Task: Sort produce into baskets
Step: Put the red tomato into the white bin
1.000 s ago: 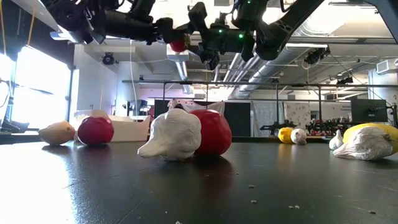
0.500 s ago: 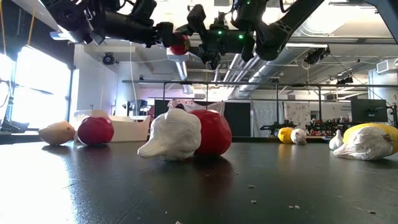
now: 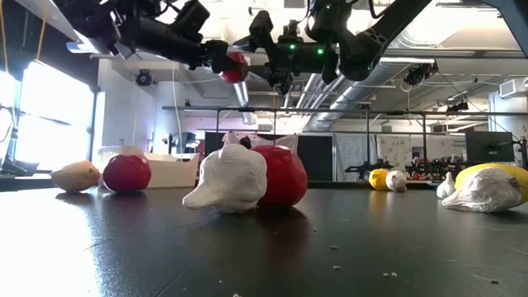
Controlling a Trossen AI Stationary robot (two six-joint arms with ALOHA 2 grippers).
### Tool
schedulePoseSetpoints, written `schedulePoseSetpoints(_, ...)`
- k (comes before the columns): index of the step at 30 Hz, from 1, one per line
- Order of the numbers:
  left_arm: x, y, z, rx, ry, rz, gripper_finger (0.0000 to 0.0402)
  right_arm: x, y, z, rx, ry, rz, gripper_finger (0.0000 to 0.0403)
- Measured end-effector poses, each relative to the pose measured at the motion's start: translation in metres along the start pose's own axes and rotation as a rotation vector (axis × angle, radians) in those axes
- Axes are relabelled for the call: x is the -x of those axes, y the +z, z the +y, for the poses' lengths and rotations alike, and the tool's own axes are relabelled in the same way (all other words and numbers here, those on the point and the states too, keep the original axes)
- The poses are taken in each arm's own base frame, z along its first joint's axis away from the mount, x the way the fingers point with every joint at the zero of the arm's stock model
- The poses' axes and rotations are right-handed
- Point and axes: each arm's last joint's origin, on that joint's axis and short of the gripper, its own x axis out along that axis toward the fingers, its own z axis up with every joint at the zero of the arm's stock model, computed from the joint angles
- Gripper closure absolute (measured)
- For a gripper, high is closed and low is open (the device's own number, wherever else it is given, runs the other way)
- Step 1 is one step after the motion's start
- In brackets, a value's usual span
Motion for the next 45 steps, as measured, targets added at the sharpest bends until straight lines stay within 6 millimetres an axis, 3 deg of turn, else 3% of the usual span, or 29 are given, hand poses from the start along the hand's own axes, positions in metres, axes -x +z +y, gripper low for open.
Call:
schedulePoseSetpoints(7, 0.012, -0.002, 0.015, -0.029, 0.028, 0.142, 0.0174, -0.001, 0.001, -0.007, 0.007, -0.017, 0.016, 0.0091)
schedulePoseSetpoints(18, 0.021, -0.032, 0.051, 0.103, 0.095, 0.450, 0.0178, -0.001, -0.002, -0.010, 0.028, -0.030, 0.051, 0.0091)
schedulePoseSetpoints(36, -0.003, -0.098, 0.072, 0.275, 0.098, 0.796, 0.0179, 0.000, -0.006, -0.011, 0.048, -0.048, 0.096, 0.0091)
schedulePoseSetpoints(45, -0.007, -0.103, 0.077, 0.286, 0.098, 0.792, 0.0161, 0.000, -0.007, -0.012, 0.064, -0.052, 0.106, 0.0091)
